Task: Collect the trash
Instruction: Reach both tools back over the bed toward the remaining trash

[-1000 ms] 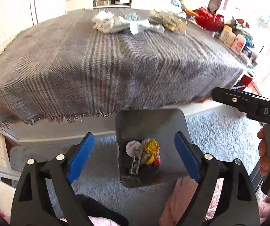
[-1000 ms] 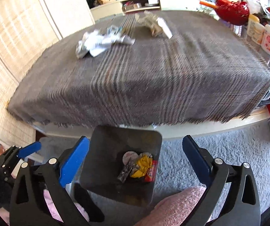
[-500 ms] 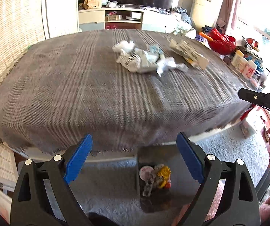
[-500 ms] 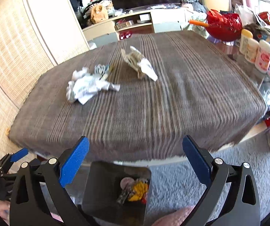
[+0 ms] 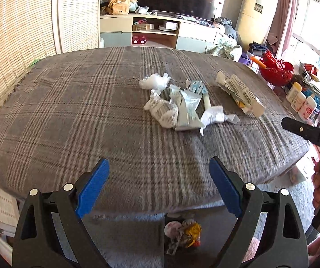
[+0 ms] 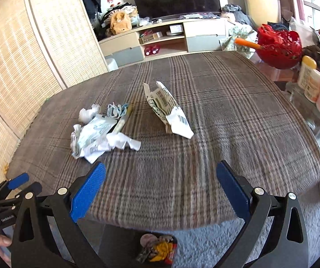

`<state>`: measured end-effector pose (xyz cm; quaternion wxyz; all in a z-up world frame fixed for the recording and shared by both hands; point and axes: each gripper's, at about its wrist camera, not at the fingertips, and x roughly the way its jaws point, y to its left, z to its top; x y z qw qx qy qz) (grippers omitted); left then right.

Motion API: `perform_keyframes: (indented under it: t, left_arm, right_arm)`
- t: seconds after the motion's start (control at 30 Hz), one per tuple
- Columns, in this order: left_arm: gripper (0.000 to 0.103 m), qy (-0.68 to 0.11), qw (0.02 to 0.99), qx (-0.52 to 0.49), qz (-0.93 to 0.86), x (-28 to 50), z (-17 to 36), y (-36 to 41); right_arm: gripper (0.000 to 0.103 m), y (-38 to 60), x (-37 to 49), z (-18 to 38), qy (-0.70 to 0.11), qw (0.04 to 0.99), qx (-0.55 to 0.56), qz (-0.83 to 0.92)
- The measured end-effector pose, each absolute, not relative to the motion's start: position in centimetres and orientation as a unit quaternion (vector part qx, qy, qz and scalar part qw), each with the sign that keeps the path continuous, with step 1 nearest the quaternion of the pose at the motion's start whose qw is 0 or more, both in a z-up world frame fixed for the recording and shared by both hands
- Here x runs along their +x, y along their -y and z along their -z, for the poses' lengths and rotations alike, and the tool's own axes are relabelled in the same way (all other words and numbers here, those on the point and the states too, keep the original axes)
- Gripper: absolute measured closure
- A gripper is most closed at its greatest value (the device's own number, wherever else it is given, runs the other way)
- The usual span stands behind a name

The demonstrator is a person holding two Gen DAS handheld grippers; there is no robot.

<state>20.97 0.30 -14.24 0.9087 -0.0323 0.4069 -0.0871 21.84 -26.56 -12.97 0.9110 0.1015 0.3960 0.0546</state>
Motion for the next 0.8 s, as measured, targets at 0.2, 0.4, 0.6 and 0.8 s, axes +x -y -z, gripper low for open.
perform_keyframes:
  t: [0.2,0.4,0.6,0.8]
  left_arm:
    - [0.018,-0.413,0.905,-0.033,0.096,23.7,14.6,0.9]
    - [0.024,-0.404,0.909,-0.034,0.095,27.1,14.3,1.6]
    - [0.024,-0.413,0.906,-0.039,0.089,30.3,14.6,2.7]
    - [0.024,-0.425,0.901,-0.031,0.075,32.3,16.0,3.2]
  right_arm:
    - [0.004,27.2,24.5,13.2,-0.394,0.912,0.105,-0.050]
    - [0.004,27.5,26.7,12.8,-0.386,0.917,0.095,-0.045]
    - [0.004,27.4,29.3,12.8,-0.383,0.919,0.083,-0.040]
    - [0.010,27.6,31.9,14.6,-0.401,0.911,0.084,-0.041]
